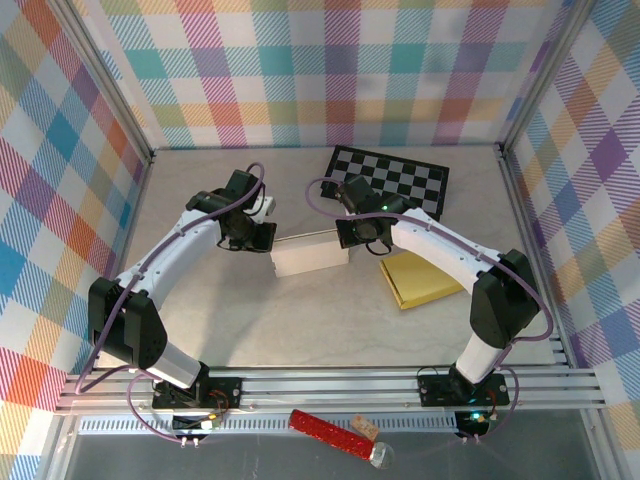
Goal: Fold the paper box
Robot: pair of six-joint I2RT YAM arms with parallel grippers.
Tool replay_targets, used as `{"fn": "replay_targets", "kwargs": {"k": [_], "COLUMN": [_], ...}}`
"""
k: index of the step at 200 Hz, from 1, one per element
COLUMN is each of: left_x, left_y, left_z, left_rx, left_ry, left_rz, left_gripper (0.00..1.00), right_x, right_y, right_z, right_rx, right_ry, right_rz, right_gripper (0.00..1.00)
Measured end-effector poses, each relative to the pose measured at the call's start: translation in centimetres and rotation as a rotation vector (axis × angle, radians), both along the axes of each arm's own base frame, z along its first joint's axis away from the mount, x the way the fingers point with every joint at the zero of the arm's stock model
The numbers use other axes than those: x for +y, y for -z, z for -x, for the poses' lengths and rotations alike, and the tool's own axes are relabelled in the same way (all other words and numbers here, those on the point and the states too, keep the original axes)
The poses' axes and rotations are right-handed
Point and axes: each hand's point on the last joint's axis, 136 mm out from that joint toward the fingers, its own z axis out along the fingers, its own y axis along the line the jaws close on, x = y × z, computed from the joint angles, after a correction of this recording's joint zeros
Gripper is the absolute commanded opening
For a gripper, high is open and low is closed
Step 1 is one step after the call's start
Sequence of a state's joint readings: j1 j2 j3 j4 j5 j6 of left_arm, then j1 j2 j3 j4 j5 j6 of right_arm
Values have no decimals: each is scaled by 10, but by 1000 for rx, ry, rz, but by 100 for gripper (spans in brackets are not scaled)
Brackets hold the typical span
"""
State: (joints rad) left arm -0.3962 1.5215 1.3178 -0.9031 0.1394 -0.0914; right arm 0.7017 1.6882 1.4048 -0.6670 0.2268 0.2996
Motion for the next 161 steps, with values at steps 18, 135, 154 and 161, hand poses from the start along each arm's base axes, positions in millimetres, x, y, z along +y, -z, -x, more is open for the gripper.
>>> {"fn": "replay_targets", "kwargs": {"k": [18,135,154,161], "left_x": [0,-5,-6,-6], "left_y": [0,-1,-2,-2], "left_z": [1,6,5,5], "left_rx": [8,117,130,136], "left_ry": [-12,-177,-190,-193], "left_rz": [5,37,34,32], "left_gripper": [0,0,0,0], "right_x": [0,3,3,3], "right_y": [0,0,0,0], "right_z": [0,-3,-3,-3], "right_rx": [0,-5,-6,-6], "right_ry": [0,2,2,2], "right_rz": [0,5,7,8], "right_gripper": [0,0,0,0]}}
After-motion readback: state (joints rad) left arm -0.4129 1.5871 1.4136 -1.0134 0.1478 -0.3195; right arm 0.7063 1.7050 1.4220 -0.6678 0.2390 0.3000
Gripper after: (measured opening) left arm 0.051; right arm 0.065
